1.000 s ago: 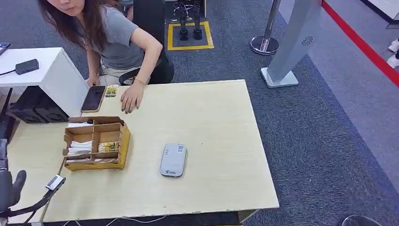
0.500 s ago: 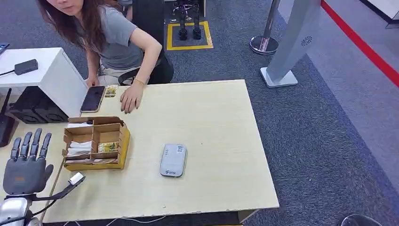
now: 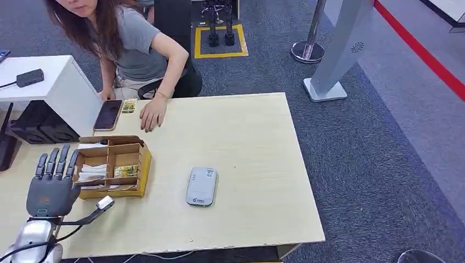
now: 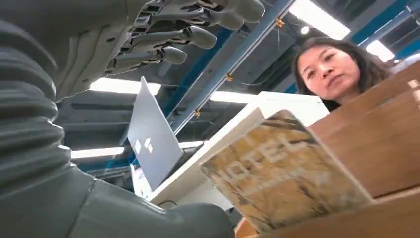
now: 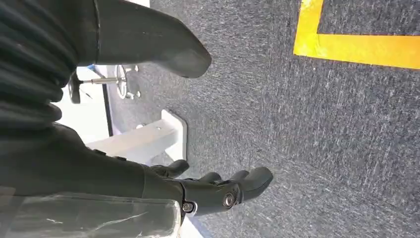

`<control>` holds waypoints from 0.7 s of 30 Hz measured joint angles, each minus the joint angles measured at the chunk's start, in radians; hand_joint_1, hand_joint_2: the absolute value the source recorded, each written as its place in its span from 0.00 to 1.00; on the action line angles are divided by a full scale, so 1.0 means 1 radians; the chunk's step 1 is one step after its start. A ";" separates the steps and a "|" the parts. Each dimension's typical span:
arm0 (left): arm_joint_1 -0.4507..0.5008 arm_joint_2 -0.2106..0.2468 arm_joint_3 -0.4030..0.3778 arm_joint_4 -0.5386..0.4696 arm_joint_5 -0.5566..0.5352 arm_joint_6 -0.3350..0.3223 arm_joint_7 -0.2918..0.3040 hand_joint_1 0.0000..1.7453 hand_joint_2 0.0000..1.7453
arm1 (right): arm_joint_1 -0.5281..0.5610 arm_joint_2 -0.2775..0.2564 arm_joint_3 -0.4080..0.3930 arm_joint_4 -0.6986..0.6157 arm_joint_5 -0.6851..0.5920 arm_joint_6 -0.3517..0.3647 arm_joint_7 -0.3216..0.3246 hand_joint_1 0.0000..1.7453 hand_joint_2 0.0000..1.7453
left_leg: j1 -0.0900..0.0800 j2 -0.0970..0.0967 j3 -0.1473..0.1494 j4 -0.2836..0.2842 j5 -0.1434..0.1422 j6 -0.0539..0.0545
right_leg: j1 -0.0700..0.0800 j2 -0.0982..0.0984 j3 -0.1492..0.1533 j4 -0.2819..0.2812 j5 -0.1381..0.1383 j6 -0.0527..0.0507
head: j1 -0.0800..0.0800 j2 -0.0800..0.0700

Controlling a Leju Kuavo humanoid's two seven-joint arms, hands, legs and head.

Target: Pass the card to the sensor for recognition and then transmit it.

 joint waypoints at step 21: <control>-0.008 -0.034 -0.013 0.014 -0.003 0.000 -0.008 0.14 1.00 | 0.000 0.000 0.000 0.000 0.000 -0.003 -0.004 0.00 1.00 | 0.000 0.000 0.000 0.000 0.000 0.000 | 0.000 0.000 0.000 0.000 0.000 0.000 | 0.000 0.000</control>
